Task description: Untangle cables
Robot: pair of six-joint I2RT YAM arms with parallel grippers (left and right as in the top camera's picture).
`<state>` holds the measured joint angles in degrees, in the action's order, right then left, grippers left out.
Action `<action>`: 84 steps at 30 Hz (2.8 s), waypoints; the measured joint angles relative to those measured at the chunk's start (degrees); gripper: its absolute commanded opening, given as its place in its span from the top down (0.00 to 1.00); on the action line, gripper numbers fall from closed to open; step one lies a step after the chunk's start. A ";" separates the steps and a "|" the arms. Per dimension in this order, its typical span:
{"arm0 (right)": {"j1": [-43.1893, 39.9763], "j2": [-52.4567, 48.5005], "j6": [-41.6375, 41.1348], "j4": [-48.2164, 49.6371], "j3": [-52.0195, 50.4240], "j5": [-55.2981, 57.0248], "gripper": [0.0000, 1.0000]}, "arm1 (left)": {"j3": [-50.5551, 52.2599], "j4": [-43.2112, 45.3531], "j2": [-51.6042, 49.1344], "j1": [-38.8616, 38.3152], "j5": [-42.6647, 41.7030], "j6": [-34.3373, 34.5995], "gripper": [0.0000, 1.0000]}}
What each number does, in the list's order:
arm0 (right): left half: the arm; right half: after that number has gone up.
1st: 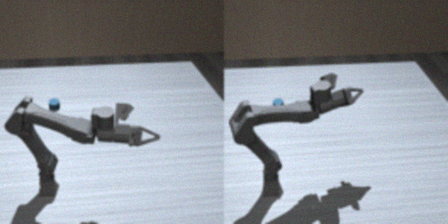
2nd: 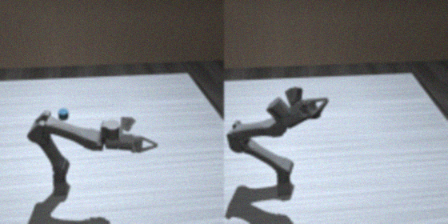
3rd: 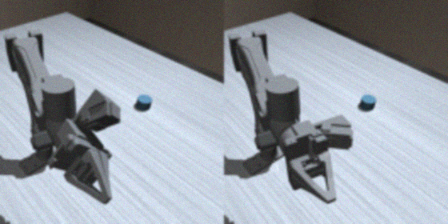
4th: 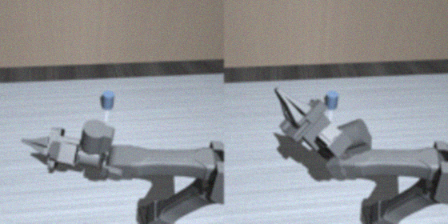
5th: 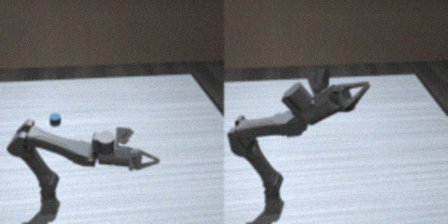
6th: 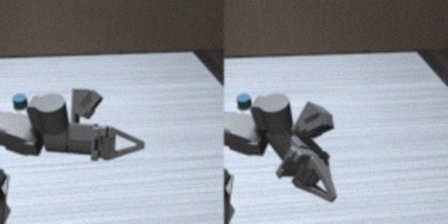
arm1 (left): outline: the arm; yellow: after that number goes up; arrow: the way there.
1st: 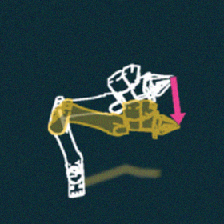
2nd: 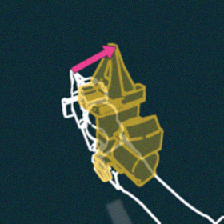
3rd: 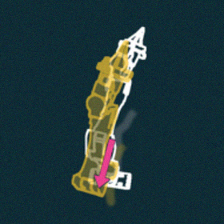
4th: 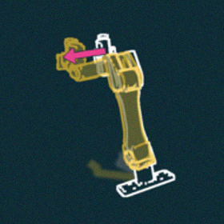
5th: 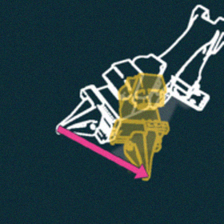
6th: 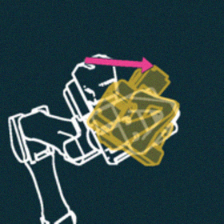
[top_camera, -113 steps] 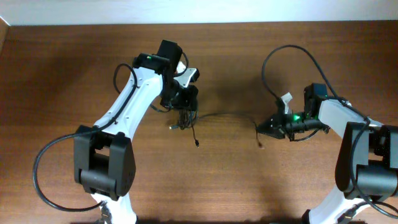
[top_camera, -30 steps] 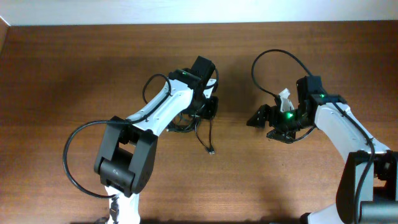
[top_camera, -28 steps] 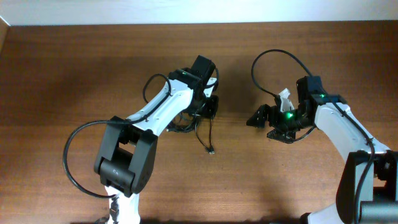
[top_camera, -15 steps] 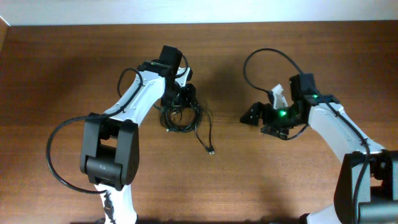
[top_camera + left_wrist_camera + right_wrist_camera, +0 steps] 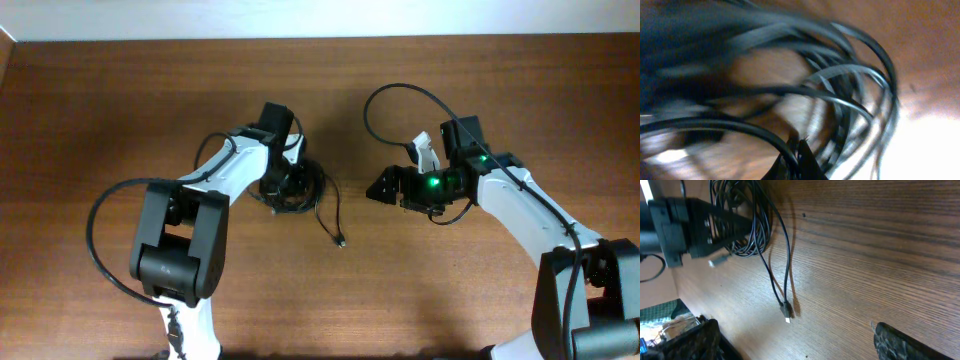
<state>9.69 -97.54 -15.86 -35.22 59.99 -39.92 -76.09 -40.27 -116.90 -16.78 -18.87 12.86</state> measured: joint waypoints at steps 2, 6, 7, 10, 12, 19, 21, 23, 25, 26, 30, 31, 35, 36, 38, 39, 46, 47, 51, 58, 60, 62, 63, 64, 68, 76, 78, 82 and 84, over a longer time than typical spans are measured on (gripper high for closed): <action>0.00 0.00 0.02 0.04 0.00 0.00 0.01 | 0.66 -3.08 0.00 -1.03 -3.98 -5.05 1.00; 0.00 0.00 0.00 0.02 0.00 0.00 0.01 | 0.96 -13.35 0.00 -3.15 -6.47 -13.62 1.00; 0.02 0.00 0.00 0.02 0.00 -0.02 0.01 | 0.94 -14.62 0.00 -3.15 -6.47 -14.27 1.00; 0.02 0.00 0.02 0.02 0.00 -0.02 0.01 | 1.33 -15.61 1.36 -3.02 -6.29 -15.45 1.00; 0.02 0.00 -0.02 0.42 0.00 0.00 0.02 | 1.57 -13.22 5.07 -2.80 -5.33 -14.60 0.91; 0.24 0.00 -0.02 2.34 -0.02 0.00 0.02 | 1.42 -4.28 9.46 -1.75 11.02 0.55 0.73; 1.51 0.00 0.02 4.50 -0.02 0.00 0.02 | 1.42 -3.61 8.07 -1.73 12.07 2.71 0.66; 4.66 -0.02 -0.37 9.64 -0.20 -0.02 0.02 | 1.42 -2.10 6.58 -1.75 12.66 4.09 0.66; 6.47 -0.02 -3.21 16.96 -0.37 0.92 0.01 | 1.44 1.03 6.51 -1.68 13.00 4.35 0.65; 7.06 0.04 -5.22 18.34 -0.31 2.05 0.01 | 1.44 2.80 6.49 -1.53 13.16 4.35 0.65; 9.62 0.04 -9.55 16.41 -0.35 8.76 0.22 | 1.44 3.61 6.32 2.08 13.29 4.59 0.64; 10.62 0.04 -9.92 16.92 -0.35 10.14 0.30 | 1.44 3.74 6.01 3.52 13.35 4.59 0.64; 14.71 0.04 -10.84 20.50 -0.48 14.73 0.57 | 1.44 3.69 3.45 6.86 9.35 4.76 0.67; 15.91 -0.02 -11.10 20.98 -0.55 16.22 0.65 | 1.44 3.69 3.30 6.97 7.96 4.76 0.67; 17.68 -0.28 -11.06 21.53 -0.59 19.43 0.69 | 1.44 3.74 3.30 6.97 5.73 4.74 0.66; 18.53 -0.81 -10.91 22.99 -0.61 20.94 0.69 | 1.44 4.00 3.30 6.97 5.07 4.76 0.65; 21.49 -9.20 -10.91 27.78 -0.66 27.02 0.61 | 1.44 5.22 3.30 6.95 2.64 4.76 0.64; 21.49 -9.88 -10.97 27.78 -0.66 28.37 0.65 | 1.44 5.22 3.30 6.95 2.56 4.76 0.64; 21.49 -11.74 -11.19 27.04 -0.66 29.62 0.74 | 1.44 5.25 3.30 6.95 2.54 4.74 0.64; 21.40 -11.63 -12.07 19.74 0.63 32.74 0.96 | 1.44 5.42 3.30 6.95 2.51 4.76 0.62; 20.59 -10.82 -14.03 13.46 1.75 34.47 0.94 | 1.44 5.42 3.30 6.95 2.51 4.76 0.62; 18.29 -10.21 -15.30 3.65 4.15 36.09 0.93 | 1.44 5.44 3.30 6.95 2.40 4.74 0.62; 17.22 -9.84 -15.47 -1.09 5.70 36.76 0.92 | 1.44 5.57 3.30 6.95 2.32 4.74 0.61; 16.41 -9.33 -15.56 -4.13 7.26 37.38 0.93 | 1.44 5.66 3.30 6.95 2.32 4.76 0.62; 15.91 -8.46 -11.21 -7.13 9.81 34.84 0.93 | 1.44 5.68 3.30 6.95 2.29 4.76 0.59; 13.57 -8.46 -8.33 -7.02 9.88 23.32 0.59 | 0.09 5.64 3.30 6.95 -10.36 -3.04 0.44; 14.36 -8.55 -8.31 -5.88 9.88 23.23 0.59 | 0.09 5.62 3.30 6.95 -11.28 -3.61 0.52; 16.35 -9.92 -10.23 -1.29 9.88 20.68 0.44 | 0.07 5.27 3.30 6.75 -10.43 -4.07 0.56; 17.18 -10.21 -10.82 1.60 9.88 14.23 0.43 | 0.07 4.79 3.30 6.62 -7.21 -2.54 0.53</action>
<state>26.87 -107.74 -26.68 -33.63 69.87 -25.69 -76.03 -35.48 -113.60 -10.15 -26.09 10.33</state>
